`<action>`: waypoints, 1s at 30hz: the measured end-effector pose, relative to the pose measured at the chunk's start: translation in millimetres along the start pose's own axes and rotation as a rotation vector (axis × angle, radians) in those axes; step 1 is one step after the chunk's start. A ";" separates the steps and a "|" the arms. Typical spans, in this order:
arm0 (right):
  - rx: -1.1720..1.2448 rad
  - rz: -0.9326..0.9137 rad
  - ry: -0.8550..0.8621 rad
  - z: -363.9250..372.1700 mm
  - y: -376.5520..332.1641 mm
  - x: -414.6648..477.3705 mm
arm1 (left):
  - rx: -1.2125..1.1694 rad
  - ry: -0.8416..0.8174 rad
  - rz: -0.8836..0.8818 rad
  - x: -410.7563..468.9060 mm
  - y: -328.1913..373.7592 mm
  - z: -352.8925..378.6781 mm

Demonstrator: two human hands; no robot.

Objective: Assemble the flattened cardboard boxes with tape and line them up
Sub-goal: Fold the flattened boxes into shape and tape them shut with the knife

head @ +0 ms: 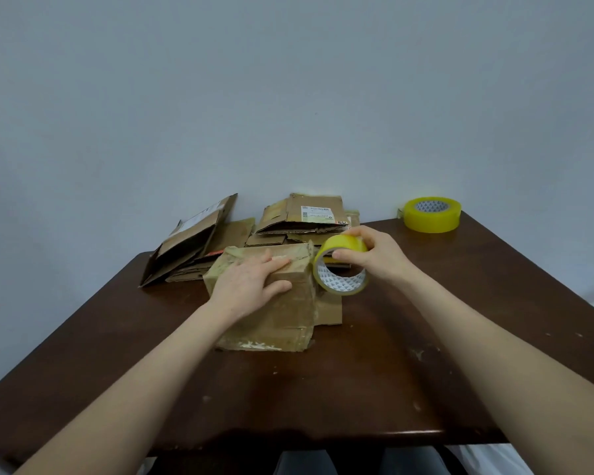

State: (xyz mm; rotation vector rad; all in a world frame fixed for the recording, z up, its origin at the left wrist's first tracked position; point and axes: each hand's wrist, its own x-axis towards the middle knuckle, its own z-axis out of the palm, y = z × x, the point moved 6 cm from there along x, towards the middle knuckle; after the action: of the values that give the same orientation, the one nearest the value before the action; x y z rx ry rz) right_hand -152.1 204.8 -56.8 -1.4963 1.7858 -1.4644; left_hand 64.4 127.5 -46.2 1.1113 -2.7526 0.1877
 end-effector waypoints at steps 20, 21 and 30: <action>0.364 0.147 -0.027 7.4 26.7 -15.7 | 0.038 0.007 0.137 26.8 45.7 7.8; 0.351 0.147 -0.019 7.0 25.8 -14.6 | 0.042 0.010 0.143 27.0 45.8 7.4; -0.031 0.144 -0.115 -2.1 35.0 -26.2 | 0.029 0.007 0.181 33.0 36.8 10.1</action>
State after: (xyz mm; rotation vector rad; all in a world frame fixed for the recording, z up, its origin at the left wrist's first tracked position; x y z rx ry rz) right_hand -161.1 224.8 -94.6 -1.4053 1.8137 -1.2614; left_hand 14.3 129.7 -51.4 0.8653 -2.8511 0.2541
